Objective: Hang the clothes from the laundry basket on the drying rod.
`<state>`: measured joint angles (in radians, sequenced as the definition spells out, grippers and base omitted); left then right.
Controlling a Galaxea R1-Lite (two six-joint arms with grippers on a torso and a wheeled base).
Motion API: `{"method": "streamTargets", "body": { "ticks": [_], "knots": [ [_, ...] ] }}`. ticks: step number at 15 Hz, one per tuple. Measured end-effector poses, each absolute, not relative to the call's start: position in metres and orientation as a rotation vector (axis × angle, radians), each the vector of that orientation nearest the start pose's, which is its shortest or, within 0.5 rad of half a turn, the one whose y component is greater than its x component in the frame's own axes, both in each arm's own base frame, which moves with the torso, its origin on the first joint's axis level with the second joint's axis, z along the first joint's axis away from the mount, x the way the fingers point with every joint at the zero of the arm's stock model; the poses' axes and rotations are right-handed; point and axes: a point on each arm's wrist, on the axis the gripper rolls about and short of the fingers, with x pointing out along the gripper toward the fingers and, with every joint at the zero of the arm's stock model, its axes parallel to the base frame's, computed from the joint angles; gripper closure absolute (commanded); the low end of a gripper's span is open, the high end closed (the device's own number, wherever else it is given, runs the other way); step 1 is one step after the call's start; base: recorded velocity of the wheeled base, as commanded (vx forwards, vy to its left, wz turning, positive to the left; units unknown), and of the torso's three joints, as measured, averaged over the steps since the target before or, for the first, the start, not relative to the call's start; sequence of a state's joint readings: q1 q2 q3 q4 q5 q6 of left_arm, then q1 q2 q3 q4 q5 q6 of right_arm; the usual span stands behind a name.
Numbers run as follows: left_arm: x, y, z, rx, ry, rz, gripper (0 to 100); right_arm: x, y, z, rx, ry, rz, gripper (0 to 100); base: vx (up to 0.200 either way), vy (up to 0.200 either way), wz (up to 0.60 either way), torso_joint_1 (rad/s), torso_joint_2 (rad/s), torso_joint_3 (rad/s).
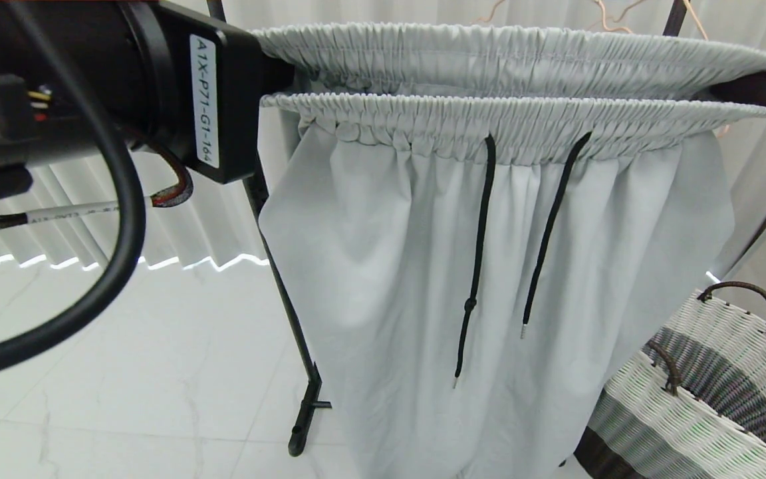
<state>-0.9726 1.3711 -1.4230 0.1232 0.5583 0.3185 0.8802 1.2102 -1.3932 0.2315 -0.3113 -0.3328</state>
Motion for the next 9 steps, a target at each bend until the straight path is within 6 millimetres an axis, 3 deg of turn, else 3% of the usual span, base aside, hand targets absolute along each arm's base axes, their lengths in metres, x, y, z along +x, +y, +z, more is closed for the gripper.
{"method": "streamTargets", "body": {
  "ticks": [1,2,9],
  "knots": [
    [0.128,-0.167,0.372,0.361,-0.018,-0.419,100,0.103,0.114,0.382,-0.351,-0.054,0.57,100,0.0,0.0,0.0,0.0,0.0,0.0],
    [0.128,-0.167,0.372,0.361,-0.018,-0.419,100,0.103,0.114,0.382,-0.351,-0.054,0.571,0,0.0,0.0,0.0,0.0,0.0,0.0],
    [0.139,-0.159,0.37,0.373,0.001,-0.33,100,0.098,0.108,0.375,-0.358,-0.045,0.586,0,0.0,0.0,0.0,0.0,0.0,0.0]
  ]
}}
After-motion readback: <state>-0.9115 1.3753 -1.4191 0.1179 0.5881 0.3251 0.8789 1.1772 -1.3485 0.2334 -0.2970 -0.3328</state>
